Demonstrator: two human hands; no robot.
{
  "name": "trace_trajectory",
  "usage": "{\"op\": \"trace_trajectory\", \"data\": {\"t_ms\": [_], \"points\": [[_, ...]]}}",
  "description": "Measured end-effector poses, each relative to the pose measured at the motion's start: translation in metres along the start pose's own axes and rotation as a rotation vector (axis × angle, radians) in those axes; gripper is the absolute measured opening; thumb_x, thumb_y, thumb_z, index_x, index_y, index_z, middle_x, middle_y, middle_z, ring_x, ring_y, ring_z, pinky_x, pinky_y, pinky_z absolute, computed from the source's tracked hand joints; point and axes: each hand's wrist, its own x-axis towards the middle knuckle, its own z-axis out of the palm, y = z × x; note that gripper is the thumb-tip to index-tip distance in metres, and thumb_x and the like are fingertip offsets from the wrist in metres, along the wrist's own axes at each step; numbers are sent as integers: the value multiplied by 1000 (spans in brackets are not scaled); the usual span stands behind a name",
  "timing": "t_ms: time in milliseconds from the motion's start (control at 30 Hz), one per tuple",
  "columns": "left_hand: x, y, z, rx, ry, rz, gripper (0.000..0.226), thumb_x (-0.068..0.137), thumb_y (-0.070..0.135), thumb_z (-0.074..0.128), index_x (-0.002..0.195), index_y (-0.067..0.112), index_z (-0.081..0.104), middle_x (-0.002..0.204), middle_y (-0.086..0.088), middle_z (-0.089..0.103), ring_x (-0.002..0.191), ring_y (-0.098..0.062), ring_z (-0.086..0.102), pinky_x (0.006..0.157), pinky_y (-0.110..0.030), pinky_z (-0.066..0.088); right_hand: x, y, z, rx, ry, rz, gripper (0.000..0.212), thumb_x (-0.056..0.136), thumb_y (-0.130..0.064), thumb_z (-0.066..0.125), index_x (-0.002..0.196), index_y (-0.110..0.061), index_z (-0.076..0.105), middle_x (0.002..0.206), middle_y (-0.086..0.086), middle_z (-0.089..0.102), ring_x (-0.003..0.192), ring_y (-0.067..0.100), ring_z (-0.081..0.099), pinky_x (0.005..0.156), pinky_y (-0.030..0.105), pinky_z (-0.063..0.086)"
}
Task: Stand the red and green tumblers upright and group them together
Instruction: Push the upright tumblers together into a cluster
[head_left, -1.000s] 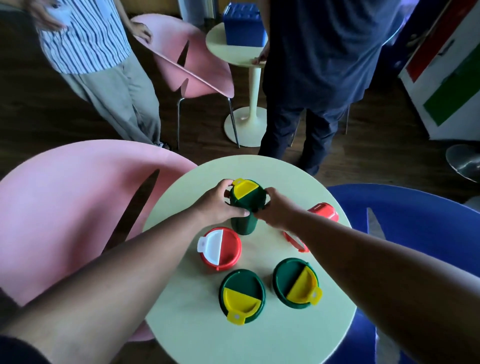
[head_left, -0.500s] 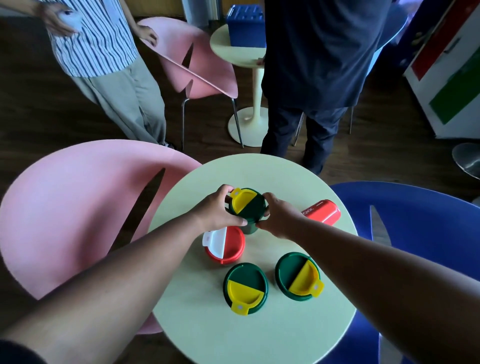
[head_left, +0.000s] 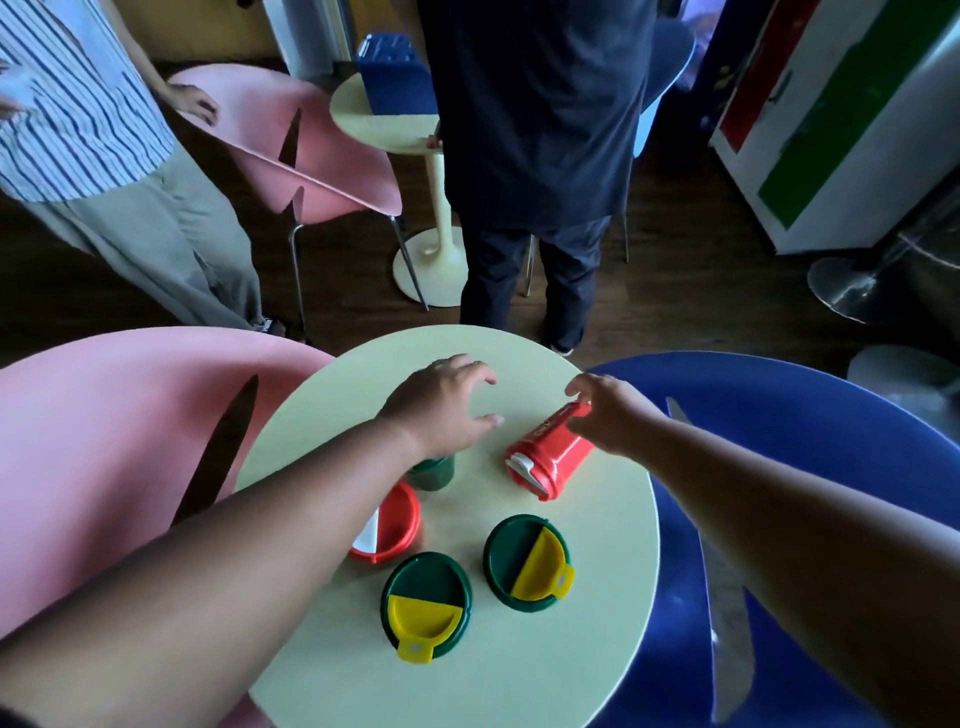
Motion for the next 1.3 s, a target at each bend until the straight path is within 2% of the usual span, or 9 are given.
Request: {"op": "trace_trajectory", "data": {"t_ms": [133,267,367,467,600,767,1000,1200,1300], "points": [[30,33,27,110,-361,5,72,76,40,77,140,26,47,140,-1,52,126,-21,53,102,-32,44,-5,31,-1,-28,-21,17,49,86,-25,67,133,-28,53,128,7,56,107,22,60,81,35,56],[42,42,57,292,-565,45,84,69,32,82,139,35,35,128,-2,56,116,-26,59,93,-38,50,-13,45,17,-73,-80,-75,60,87,-30,67,142,-30,44,134,7,49,113,23,56,87,39,55],[44,39,70,321,-577,33,95,66,30,85,138,40,24,122,-4,56,108,-30,62,87,-45,55,-13,48,32,-77,-90,-83,72,84,-37,70,146,-24,37,138,9,42,115,27,55,88,42,55],[45,39,76,260,-527,38,93,73,29,80,144,37,20,123,-5,58,106,-30,62,82,-38,53,-10,48,41,22,-88,-60,80,77,-41,76,144,-20,37,138,9,36,106,28,57,78,39,57],[47,39,77,145,-514,34,82,75,42,78,141,32,30,123,-1,62,109,-26,62,84,-36,51,-9,48,43,104,-88,-39,88,68,-48,82,140,-21,39,142,7,29,102,25,55,73,37,58],[51,39,65,61,-510,-4,73,77,32,78,140,34,41,131,5,61,112,-20,60,88,-31,50,-17,45,34,198,-133,-49,102,64,-54,84,147,-23,32,145,6,29,101,18,46,67,29,54],[56,34,28,-24,-597,-48,68,76,38,82,138,38,53,117,5,64,101,-15,62,90,-31,52,-17,19,28,357,-192,-17,73,72,-41,81,134,-25,48,124,4,55,99,20,58,67,28,55],[58,19,6,-43,-627,-62,46,88,39,71,132,31,60,114,7,63,100,-14,58,86,-27,45,-10,0,31,517,-293,135,38,78,-40,73,109,-21,62,108,7,67,103,24,63,95,45,54],[59,11,5,-87,-617,-89,39,93,41,65,129,28,63,119,4,66,107,-17,60,95,-32,47,-8,-6,32,654,-351,190,34,86,-36,67,112,-14,63,110,9,67,106,25,64,98,42,54]]}}
